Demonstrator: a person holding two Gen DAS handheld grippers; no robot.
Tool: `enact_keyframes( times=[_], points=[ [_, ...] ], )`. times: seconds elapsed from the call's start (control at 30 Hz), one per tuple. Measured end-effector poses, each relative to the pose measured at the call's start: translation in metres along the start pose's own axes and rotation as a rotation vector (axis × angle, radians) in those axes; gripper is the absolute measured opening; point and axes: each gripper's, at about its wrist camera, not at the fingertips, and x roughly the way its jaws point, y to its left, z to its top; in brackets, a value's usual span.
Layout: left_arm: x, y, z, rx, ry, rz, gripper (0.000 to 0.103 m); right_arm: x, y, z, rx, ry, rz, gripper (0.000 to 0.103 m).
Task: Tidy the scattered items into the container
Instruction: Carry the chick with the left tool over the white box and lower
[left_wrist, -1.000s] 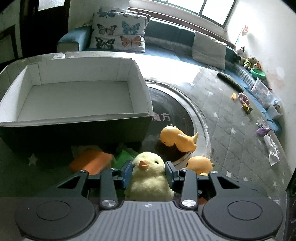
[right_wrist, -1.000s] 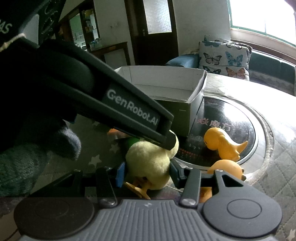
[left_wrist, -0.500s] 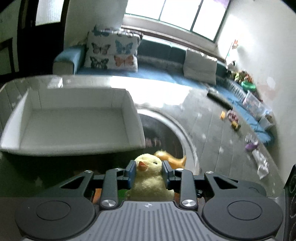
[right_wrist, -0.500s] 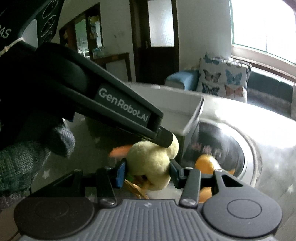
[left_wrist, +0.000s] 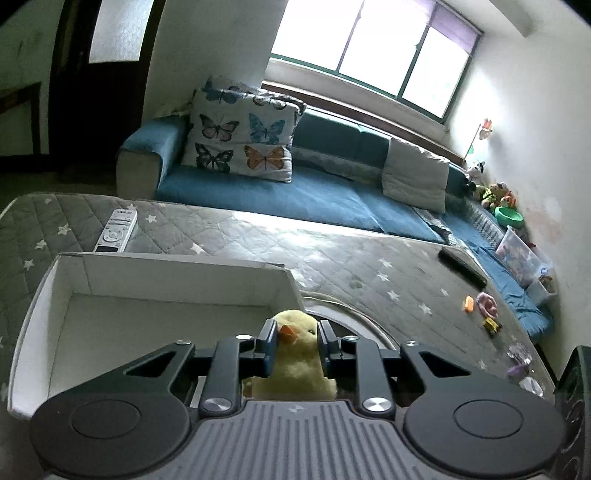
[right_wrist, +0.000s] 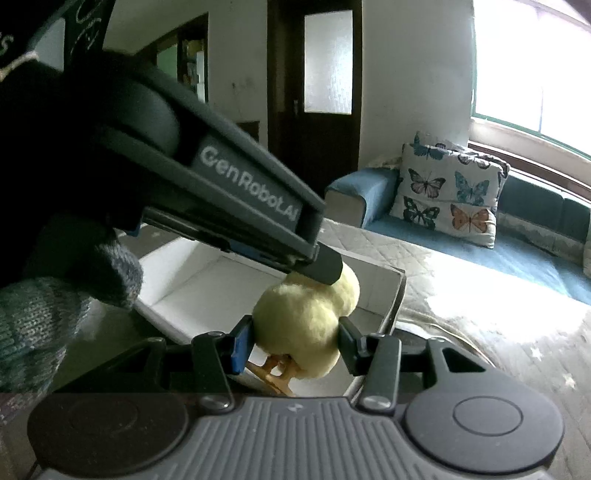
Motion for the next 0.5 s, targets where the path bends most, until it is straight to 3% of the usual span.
enact_keyframes(
  times=[0.23, 0.5],
  points=[
    [0.045, 0.028, 0.008, -0.054, 0.056, 0.001, 0.024, 0.052, -0.007, 0.003, 0.004, 0.086, -0.003, 0.048],
    [0.073, 0.054, 0.006, -0.136, 0.102, -0.040, 0.023, 0.085, -0.011, -0.003, -0.016, 0.156, -0.020, 0.049]
  ],
)
